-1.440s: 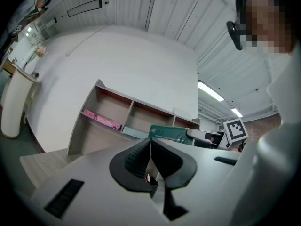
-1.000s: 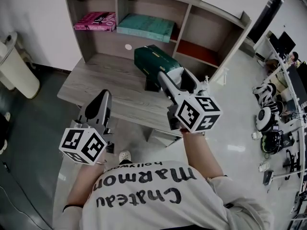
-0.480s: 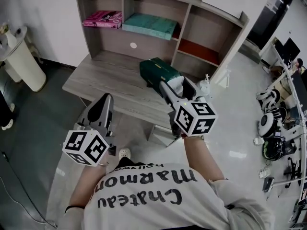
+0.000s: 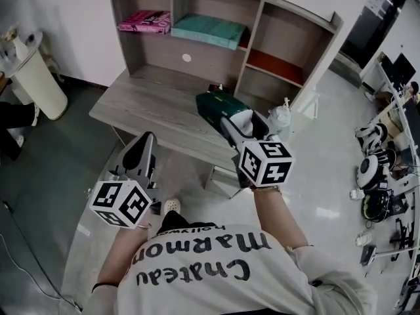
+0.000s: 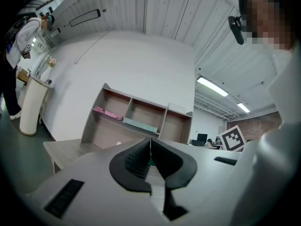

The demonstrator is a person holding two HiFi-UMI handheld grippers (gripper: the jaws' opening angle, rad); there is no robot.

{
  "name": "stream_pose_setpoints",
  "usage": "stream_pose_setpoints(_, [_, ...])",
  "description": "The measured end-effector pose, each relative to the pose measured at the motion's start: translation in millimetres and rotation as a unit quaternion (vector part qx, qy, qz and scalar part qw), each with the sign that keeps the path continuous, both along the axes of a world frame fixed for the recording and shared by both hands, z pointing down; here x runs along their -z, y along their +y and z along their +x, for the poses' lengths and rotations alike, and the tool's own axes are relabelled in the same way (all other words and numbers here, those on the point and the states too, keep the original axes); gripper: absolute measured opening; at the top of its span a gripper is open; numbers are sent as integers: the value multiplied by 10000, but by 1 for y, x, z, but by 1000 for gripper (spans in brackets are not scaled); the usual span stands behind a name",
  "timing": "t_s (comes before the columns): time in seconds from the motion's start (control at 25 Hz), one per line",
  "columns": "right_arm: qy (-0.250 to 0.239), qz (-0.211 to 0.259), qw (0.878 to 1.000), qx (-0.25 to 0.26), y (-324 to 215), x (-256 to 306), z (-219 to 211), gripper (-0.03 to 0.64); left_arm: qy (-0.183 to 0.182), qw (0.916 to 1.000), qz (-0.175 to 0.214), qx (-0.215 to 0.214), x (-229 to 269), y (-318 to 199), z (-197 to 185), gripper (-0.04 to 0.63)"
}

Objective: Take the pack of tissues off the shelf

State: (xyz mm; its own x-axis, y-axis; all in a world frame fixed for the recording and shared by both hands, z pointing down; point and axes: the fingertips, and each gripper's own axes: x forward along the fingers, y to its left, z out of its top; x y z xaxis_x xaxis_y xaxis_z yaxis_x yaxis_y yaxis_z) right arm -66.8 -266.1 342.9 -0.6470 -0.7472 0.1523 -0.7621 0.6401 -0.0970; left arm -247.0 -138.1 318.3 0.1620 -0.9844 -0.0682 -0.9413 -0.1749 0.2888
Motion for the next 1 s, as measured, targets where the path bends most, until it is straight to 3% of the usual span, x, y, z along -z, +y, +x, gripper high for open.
stream_pose_setpoints(0.52, [-87, -210, 9997, 35, 11, -10, 2, 339, -92, 9999, -107, 87, -7, 12, 0, 21])
stream_pose_setpoints(1.0, [196, -304, 9993, 129, 21, -21, 3, 339, -36, 9998, -173, -10, -12, 13, 9, 21])
